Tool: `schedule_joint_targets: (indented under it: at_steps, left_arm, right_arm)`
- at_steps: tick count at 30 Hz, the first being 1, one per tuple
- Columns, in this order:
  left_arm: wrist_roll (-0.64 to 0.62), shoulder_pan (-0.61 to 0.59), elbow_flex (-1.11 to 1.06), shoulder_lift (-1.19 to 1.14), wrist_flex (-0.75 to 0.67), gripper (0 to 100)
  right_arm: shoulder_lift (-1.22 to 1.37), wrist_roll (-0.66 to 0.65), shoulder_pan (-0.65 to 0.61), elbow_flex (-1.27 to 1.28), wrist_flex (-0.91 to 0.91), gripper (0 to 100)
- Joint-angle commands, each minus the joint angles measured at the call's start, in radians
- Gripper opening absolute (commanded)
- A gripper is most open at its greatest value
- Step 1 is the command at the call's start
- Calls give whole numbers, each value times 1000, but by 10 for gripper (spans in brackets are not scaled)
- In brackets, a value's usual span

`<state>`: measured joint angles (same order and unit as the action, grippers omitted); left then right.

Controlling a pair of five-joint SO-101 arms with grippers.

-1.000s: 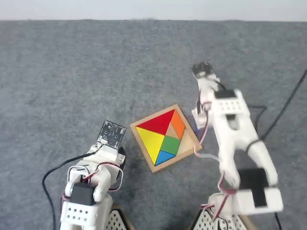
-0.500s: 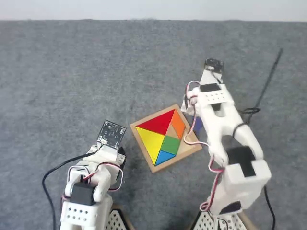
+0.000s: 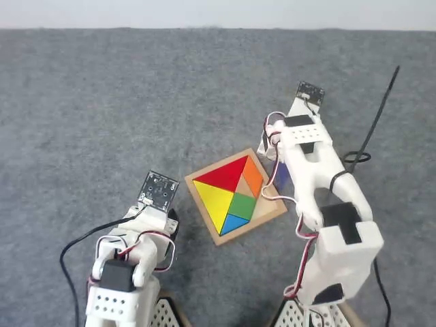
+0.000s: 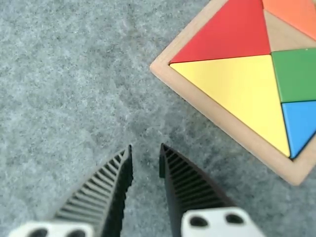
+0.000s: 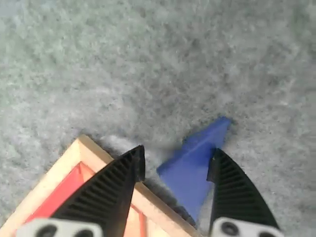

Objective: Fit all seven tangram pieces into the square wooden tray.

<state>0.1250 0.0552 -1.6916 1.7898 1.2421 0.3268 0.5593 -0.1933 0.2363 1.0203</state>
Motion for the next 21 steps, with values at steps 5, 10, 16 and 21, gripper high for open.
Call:
schedule_joint_targets:
  at_steps: [5,10,16,21]
  left_arm:
    - [-6,2,7,2,5,88]
    - [-6,2,7,2,5,88]
    - [-6,2,7,2,5,88]
    - [-6,2,7,2,5,88]
  right_arm:
    - [15,-144,131,-61,222,194]
    - [7,-169,134,-26,189,194]
    - [7,-173,137,-26,186,124]
    - [7,-282,134,-26,180,52]
